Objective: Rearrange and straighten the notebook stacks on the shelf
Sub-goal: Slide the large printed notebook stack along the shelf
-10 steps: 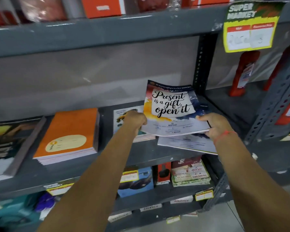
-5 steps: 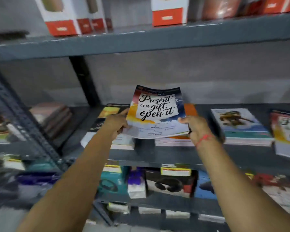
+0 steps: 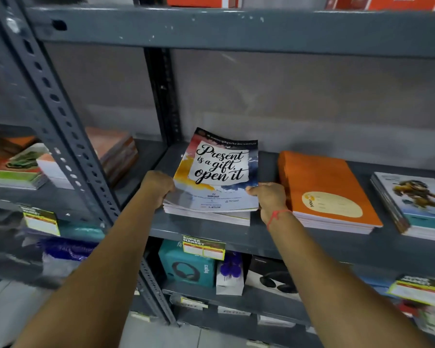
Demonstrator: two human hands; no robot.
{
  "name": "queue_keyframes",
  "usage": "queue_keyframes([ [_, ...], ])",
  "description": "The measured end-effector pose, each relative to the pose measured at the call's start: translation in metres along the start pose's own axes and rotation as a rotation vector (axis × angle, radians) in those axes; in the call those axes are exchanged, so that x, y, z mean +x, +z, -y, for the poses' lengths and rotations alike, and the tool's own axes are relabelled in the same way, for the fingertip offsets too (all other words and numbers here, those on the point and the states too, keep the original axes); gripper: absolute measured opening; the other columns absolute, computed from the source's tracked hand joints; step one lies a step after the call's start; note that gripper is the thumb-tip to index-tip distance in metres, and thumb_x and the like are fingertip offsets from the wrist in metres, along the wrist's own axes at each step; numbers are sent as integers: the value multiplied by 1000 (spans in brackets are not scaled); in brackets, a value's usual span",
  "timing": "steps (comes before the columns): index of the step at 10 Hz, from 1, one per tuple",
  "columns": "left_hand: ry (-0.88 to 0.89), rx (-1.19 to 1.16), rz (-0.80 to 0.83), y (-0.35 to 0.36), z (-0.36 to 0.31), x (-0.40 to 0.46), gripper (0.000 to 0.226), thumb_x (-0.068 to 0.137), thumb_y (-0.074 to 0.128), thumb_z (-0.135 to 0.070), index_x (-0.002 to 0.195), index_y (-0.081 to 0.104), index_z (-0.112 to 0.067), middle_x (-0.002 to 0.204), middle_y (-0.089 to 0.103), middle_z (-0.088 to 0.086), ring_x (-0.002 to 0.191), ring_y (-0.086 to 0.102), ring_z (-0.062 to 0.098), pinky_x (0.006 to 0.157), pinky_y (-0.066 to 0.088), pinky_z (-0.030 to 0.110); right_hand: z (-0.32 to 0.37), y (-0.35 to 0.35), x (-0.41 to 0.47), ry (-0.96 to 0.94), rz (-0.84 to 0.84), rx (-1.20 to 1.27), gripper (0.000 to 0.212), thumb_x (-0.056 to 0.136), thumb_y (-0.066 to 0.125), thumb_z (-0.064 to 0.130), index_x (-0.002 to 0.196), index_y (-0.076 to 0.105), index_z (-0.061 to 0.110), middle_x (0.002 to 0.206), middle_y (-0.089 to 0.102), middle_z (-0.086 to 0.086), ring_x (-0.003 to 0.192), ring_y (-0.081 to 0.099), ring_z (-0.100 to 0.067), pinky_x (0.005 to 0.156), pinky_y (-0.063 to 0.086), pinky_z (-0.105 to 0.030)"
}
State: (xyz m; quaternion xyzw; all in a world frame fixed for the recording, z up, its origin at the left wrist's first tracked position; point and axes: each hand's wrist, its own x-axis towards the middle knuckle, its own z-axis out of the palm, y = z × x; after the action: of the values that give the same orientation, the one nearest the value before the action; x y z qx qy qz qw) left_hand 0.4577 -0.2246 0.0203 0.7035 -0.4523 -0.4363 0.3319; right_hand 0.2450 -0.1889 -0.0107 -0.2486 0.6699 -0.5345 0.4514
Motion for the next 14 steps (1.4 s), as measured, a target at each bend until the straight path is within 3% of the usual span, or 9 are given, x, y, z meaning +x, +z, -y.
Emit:
queue_keyframes([
  [1, -5, 9, -33, -2, 4, 4, 17, 82, 53, 7, 86, 62, -7, 75, 57, 4, 54, 42, 6, 44, 38, 15, -9, 7, 10, -27, -16, -78, 36, 74, 73, 1, 108, 62, -2, 103, 58, -11, 93, 52, -21, 79, 40, -26],
  [2, -28, -78, -105, 4, 8, 13, 34, 84, 51, 5, 117, 56, 7, 120, 62, 21, 57, 43, 5, 48, 39, 15, -17, 11, 13, -41, -42, -160, 35, 75, 72, 6, 109, 62, 1, 102, 58, -10, 95, 53, -24, 76, 40, -24],
  [3, 36, 305, -48, 2, 16, 12, 32, 90, 45, 0, 120, 55, -1, 127, 59, 13, 92, 61, 15, 69, 46, 20, -24, 8, 15, -89, -51, -292, 16, 77, 71, 11, 89, 62, 5, 94, 55, -10, 89, 52, -23, 75, 39, -26],
  [5, 166, 462, -150, 0, 21, 18, 23, 89, 43, -4, 81, 63, 5, 100, 67, 27, 86, 59, 34, 74, 46, 37, -23, 1, 7, -205, -17, -565, 48, 80, 65, 21, 123, 50, 5, 127, 55, -16, 111, 56, -31, 90, 48, -36],
  [8, 377, 393, -191, 56, -36, -26, 24, 80, 52, -10, 59, 59, -1, 71, 65, 21, 83, 63, 36, 71, 47, 33, 16, -65, 8, -388, -153, -354, 19, 83, 57, 7, 95, 72, 7, 109, 71, -12, 104, 62, -27, 84, 42, -24],
  [11, 643, 285, 174, 271, -103, -145, 23, 83, 57, -16, 85, 70, 3, 99, 69, 26, 98, 63, 37, 84, 48, 37, 29, -268, 26, -431, -490, -433, 25, 85, 50, 9, 93, 74, 5, 105, 72, -14, 95, 63, -27, 61, 30, -17],
  [12, 666, 366, 337, 350, -110, -191, 25, 85, 55, -16, 93, 71, 1, 104, 69, 26, 101, 63, 36, 84, 48, 38, 21, -354, 34, -380, -514, -528, 28, 88, 46, 6, 97, 71, -1, 108, 70, -21, 101, 62, -34, 70, 38, -26],
  [13, 612, 397, 471, 426, -117, -230, 18, 85, 53, -16, 80, 69, -9, 98, 70, 18, 96, 63, 32, 84, 49, 33, 9, -446, 41, -240, -569, -583, 27, 86, 48, 9, 101, 69, 1, 113, 66, -23, 104, 60, -36, 79, 46, -32],
  [14, 589, 504, 557, 489, -116, -263, 37, 86, 53, -19, 51, 43, -18, 60, 49, 3, 60, 50, 17, 61, 43, 26, -3, -523, 45, -83, -587, -641, 31, 86, 50, 13, 110, 64, 0, 120, 62, -22, 111, 57, -36, 88, 46, -34],
])
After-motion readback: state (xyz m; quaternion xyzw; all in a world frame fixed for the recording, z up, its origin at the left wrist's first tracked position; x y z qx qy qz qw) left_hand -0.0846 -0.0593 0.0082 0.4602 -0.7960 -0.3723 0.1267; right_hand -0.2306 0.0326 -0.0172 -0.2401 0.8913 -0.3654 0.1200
